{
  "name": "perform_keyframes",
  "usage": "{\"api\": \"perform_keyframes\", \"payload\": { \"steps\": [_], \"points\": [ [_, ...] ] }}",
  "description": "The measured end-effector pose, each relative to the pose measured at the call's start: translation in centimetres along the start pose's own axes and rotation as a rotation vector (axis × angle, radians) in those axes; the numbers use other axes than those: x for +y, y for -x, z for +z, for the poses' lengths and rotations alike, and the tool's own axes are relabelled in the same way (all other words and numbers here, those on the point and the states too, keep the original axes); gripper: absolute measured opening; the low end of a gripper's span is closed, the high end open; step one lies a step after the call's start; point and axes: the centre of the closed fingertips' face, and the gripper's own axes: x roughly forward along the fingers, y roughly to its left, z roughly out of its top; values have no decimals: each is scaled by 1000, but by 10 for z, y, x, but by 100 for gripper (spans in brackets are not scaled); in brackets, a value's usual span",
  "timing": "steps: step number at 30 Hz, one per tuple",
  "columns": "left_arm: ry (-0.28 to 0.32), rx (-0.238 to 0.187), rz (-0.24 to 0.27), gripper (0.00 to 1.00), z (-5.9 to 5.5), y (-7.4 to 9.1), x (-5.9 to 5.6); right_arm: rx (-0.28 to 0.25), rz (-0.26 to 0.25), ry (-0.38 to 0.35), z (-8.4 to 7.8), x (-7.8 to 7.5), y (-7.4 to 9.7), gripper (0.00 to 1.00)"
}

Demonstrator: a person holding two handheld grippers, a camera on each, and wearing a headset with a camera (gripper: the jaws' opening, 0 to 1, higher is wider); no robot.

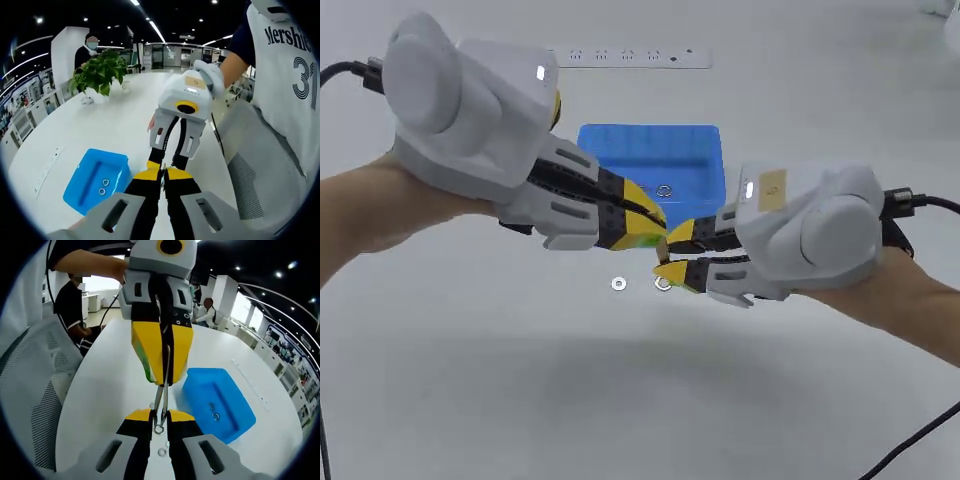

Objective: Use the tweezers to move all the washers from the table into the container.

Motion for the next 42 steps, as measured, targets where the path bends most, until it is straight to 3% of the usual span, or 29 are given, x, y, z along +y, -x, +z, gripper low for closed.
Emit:
{"api": "perform_keyframes", "payload": {
  "steps": [26, 42],
  "points": [
    [41, 14, -12, 7, -24, -12, 6, 9, 32, -48, -19, 3, -18, 12],
    [36, 6, -17, 7, -24, -15, 8, -20, 29, -71, -14, 0, -14, 13]
  ]
}}
